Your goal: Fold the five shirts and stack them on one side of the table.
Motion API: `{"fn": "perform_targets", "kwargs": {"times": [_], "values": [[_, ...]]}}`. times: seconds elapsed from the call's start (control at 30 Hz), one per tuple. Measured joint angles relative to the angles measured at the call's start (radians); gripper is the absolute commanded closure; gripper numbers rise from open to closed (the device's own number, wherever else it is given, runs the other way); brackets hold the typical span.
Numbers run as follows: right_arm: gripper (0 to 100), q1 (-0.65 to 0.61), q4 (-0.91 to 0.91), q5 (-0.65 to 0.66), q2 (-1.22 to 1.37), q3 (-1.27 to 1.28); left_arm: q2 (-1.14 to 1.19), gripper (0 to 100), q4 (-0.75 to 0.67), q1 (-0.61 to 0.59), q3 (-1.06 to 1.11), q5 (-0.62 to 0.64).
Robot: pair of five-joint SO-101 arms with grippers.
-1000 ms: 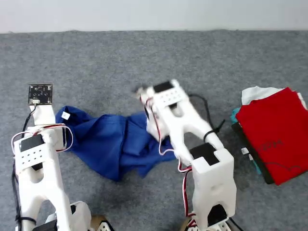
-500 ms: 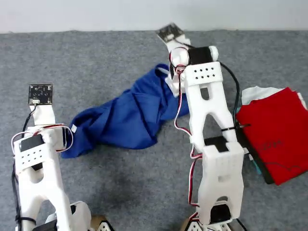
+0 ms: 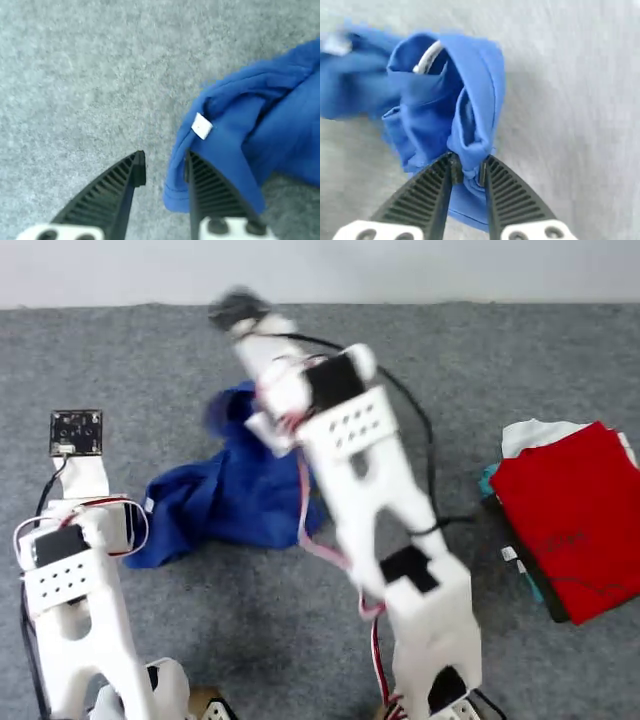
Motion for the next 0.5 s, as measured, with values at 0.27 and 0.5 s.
{"fn": "perform_targets", "kwargs": {"times": [0.27,0.5], "values": [[98.8,-0.135,0.0,0.0,-0.25,-0.006,-0.068,86,0.002,0.0,0.049,0.0],[98.8,0.161,0.0,-0.003,-0.153,0.072,-0.138,86,0.002,0.002,0.049,0.0]]}}
